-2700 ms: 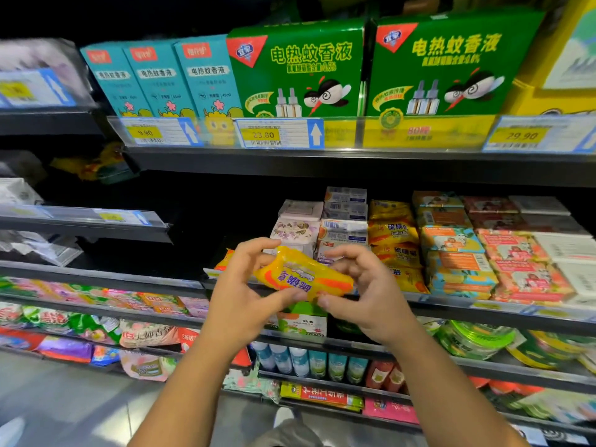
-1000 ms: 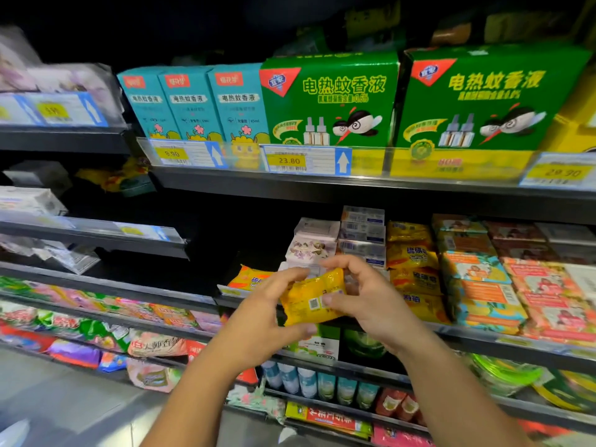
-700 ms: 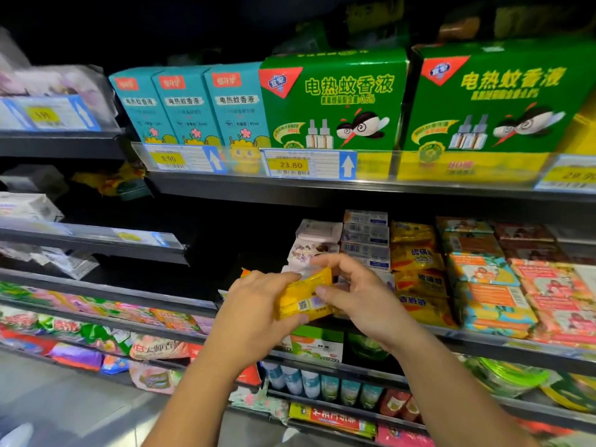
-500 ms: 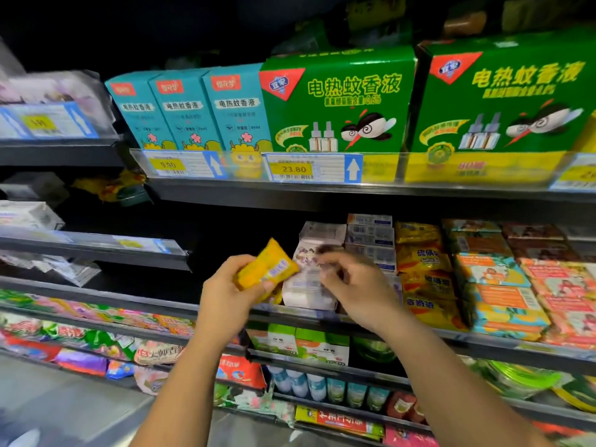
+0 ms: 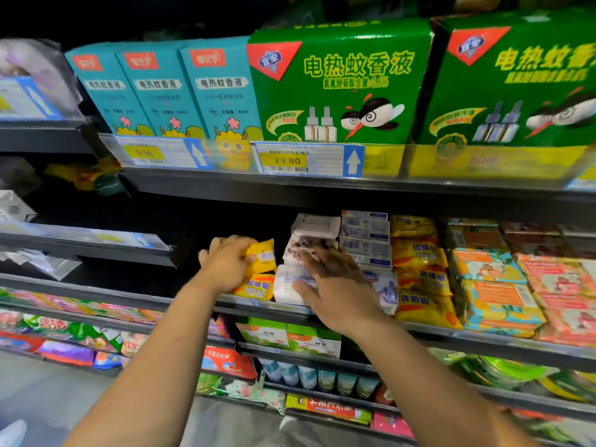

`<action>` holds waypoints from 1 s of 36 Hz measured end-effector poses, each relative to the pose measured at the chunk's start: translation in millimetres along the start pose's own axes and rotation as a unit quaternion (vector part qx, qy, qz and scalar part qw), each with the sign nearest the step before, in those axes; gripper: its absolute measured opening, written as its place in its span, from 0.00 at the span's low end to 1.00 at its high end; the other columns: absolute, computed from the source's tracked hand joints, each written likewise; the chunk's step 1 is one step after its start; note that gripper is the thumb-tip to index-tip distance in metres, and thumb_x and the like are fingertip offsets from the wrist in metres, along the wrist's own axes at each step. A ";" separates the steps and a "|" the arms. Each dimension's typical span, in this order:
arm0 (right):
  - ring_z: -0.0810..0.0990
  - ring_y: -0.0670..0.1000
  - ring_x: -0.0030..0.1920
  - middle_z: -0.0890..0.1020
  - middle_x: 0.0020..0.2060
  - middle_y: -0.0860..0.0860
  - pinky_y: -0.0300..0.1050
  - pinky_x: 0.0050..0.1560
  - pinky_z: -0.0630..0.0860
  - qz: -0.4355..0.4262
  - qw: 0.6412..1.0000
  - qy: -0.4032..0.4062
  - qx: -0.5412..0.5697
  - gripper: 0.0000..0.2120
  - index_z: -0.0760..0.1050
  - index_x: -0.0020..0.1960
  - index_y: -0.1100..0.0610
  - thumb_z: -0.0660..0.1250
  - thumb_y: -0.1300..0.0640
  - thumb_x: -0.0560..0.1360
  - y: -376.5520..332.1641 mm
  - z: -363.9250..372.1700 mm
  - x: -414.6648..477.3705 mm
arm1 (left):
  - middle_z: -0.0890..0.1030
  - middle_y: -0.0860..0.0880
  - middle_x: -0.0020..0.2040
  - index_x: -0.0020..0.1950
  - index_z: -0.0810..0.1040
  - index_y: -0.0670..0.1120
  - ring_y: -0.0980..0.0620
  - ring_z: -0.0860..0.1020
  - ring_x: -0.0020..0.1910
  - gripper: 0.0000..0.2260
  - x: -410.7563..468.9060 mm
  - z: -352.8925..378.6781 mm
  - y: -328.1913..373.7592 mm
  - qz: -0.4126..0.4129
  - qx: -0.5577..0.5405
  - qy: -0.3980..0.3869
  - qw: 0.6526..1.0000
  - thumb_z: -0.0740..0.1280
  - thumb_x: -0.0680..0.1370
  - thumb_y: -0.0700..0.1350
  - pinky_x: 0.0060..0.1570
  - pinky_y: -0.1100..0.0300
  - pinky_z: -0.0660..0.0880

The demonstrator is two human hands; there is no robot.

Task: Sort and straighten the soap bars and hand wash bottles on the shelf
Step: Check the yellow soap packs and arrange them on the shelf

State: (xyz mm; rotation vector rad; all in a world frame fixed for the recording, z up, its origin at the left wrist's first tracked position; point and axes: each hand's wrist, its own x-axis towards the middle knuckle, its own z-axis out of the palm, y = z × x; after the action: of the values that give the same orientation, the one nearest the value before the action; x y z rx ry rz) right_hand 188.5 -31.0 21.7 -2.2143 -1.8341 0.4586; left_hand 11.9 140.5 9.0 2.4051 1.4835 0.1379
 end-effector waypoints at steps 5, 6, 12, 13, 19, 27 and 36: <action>0.41 0.46 0.80 0.46 0.81 0.43 0.42 0.75 0.36 -0.019 1.000 0.024 0.000 0.29 0.48 0.81 0.42 0.49 0.36 0.83 3.7 2.0 4.0 | 0.43 0.50 0.82 0.76 0.60 0.69 0.40 0.38 0.79 0.25 4.2 7.3 6.8 -0.005 0.080 -0.058 0.995 0.59 0.82 0.47 0.74 0.38 0.45; 0.40 0.46 0.80 0.45 0.81 0.43 0.41 0.74 0.35 -0.022 0.999 0.028 -0.002 0.30 0.47 0.81 0.42 0.49 0.35 0.83 4.3 2.8 4.1 | 0.43 0.50 0.82 0.75 0.60 0.70 0.40 0.38 0.79 0.26 3.4 8.5 7.4 -0.004 0.082 -0.059 0.995 0.59 0.81 0.46 0.74 0.39 0.45; 0.40 0.46 0.80 0.46 0.81 0.43 0.41 0.73 0.34 -0.034 0.999 0.032 -0.004 0.30 0.47 0.81 0.43 0.49 0.36 0.83 6.0 5.8 5.1 | 0.55 0.47 0.81 0.76 0.68 0.57 0.44 0.54 0.79 0.21 -3.7 15.7 3.5 0.032 -0.003 -0.051 0.998 0.61 0.83 0.43 0.74 0.52 0.60; 0.40 0.46 0.80 0.46 0.81 0.43 0.42 0.75 0.35 -0.034 0.999 0.033 -0.004 0.30 0.47 0.81 0.43 0.49 0.36 0.83 6.4 6.4 5.2 | 0.56 0.47 0.81 0.76 0.69 0.54 0.45 0.56 0.78 0.20 -5.7 16.4 2.6 0.039 -0.039 -0.060 0.997 0.60 0.84 0.42 0.73 0.54 0.63; 0.44 0.47 0.80 0.49 0.81 0.42 0.47 0.78 0.44 -0.034 0.999 0.042 0.010 0.29 0.52 0.81 0.43 0.51 0.36 0.83 6.9 6.2 4.1 | 0.66 0.49 0.77 0.74 0.72 0.50 0.48 0.60 0.78 0.18 -19.9 10.7 5.2 0.061 -0.069 -0.059 0.994 0.61 0.84 0.44 0.74 0.57 0.58; 0.63 0.38 0.66 0.69 0.61 0.37 0.30 0.66 0.60 -0.011 0.958 0.188 0.217 0.13 0.79 0.63 0.46 0.65 0.46 0.80 44.1 -27.6 -19.9 | 0.80 0.45 0.59 0.63 0.80 0.45 0.45 0.78 0.57 0.11 -39.0 -7.1 42.4 0.118 -0.115 0.102 0.981 0.65 0.82 0.42 0.58 0.56 0.71; 0.80 0.62 0.59 0.82 0.59 0.60 0.51 0.55 0.76 0.146 0.979 0.137 -0.037 0.19 0.78 0.66 0.53 0.71 0.49 0.76 141.1 -73.8 -31.0 | 0.59 0.51 0.80 0.77 0.64 0.56 0.47 0.57 0.79 0.26 -33.4 24.9 144.8 0.232 0.008 0.012 0.973 0.60 0.81 0.62 0.76 0.50 0.57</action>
State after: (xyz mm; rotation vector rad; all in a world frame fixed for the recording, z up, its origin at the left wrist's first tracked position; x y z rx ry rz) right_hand 339.7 -86.7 40.8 -2.4640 -1.4162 0.1244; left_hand 126.4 45.5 33.2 2.7283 0.9044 0.2597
